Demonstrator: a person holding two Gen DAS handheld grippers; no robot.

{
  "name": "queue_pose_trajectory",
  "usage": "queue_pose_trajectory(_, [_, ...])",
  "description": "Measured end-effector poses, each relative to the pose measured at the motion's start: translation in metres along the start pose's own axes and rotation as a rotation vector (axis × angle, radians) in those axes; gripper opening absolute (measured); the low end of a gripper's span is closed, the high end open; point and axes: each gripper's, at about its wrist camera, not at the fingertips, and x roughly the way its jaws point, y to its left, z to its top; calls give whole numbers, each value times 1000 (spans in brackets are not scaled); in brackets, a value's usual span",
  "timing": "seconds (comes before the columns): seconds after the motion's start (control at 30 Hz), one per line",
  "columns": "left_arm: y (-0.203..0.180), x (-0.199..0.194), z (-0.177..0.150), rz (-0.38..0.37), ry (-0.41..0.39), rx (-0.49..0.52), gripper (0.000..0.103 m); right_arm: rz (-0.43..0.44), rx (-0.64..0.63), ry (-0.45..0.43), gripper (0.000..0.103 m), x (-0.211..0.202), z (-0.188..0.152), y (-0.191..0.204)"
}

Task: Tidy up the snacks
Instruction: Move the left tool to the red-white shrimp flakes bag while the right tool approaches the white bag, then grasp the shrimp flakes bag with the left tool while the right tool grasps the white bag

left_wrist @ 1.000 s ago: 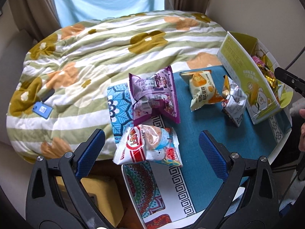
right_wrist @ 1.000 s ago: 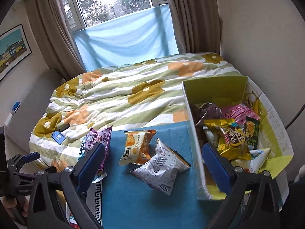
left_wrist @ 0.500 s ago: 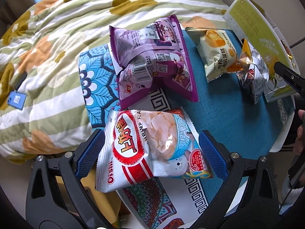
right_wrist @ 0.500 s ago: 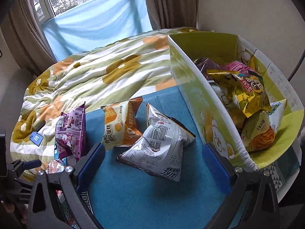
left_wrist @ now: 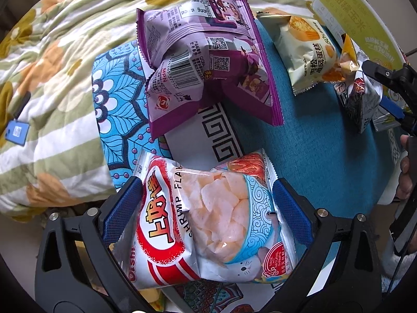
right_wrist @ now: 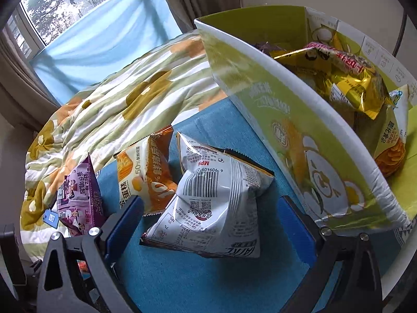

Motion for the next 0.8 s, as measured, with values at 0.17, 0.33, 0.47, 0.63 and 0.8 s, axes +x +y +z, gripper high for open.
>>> queue_pose_trajectory(0.17, [-2,1,-2,7,-19,9,99,22,83,41,101,15,1,-8])
queue_pose_trajectory(0.33, [-4,1,-6,9,-22,13,99,24,120,77,101,27,0,-12])
queue_pose_trajectory(0.47, [-8,1,-8,18,-26,20,100,24,137,96,101,33,-1,-14])
queue_pose_trajectory(0.63, [-17,5,-9,43,-25,48,98,25,120,112,101,40,0,-14])
queue_pose_trajectory(0.8, [-19,1,-9,48,-33,49,86,30,97,115,85,39,-2,-13])
